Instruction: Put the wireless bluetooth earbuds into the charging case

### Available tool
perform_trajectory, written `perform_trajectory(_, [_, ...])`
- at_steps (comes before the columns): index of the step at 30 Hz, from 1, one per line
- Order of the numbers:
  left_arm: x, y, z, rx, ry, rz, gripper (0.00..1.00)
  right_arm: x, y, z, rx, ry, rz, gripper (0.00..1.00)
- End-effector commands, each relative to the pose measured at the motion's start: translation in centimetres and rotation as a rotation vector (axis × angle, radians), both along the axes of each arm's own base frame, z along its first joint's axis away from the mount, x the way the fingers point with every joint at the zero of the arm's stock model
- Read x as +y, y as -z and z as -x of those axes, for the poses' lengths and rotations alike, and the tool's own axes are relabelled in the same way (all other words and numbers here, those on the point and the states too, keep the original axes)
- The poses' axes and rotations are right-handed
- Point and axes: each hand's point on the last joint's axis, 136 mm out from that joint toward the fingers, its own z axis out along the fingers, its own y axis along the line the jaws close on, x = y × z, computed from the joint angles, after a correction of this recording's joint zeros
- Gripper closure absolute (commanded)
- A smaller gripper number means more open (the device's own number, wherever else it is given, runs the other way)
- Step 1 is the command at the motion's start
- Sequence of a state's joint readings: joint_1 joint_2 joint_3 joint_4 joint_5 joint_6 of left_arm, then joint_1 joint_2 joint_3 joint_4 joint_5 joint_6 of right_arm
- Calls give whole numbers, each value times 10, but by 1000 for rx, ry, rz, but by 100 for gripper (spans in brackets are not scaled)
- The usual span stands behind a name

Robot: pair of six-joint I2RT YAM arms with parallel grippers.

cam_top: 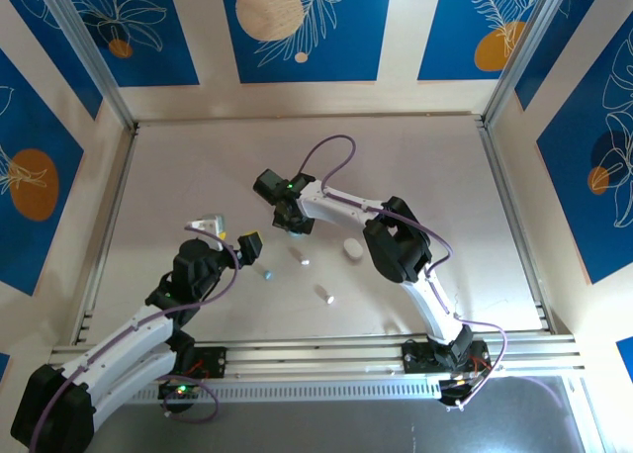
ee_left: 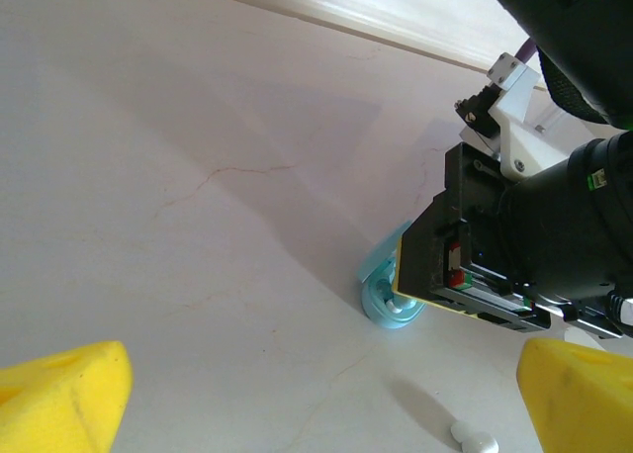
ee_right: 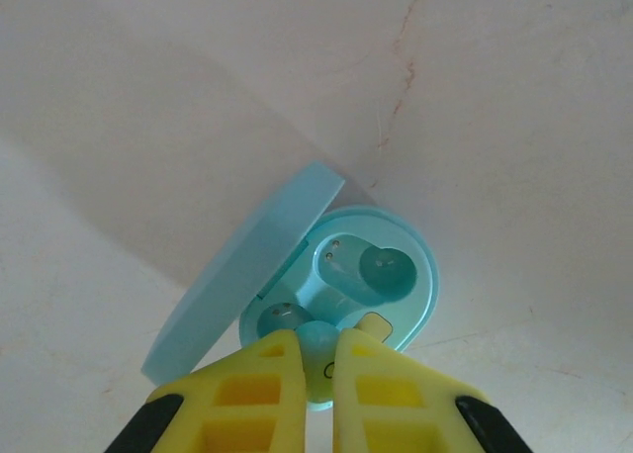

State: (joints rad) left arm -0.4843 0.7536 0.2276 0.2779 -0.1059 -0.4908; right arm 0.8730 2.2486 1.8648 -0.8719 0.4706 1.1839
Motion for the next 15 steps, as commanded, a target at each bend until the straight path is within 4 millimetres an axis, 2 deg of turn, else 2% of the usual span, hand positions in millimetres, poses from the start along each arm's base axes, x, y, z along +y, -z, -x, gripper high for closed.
perform_trajectory(1, [-2, -17, -5, -50, 8, 20, 0, -5, 14, 4, 30, 7, 21, 90])
perform_trajectory(15, [-3, -16, -5, -47, 13, 22, 0, -1, 5, 6, 25, -16, 4, 82])
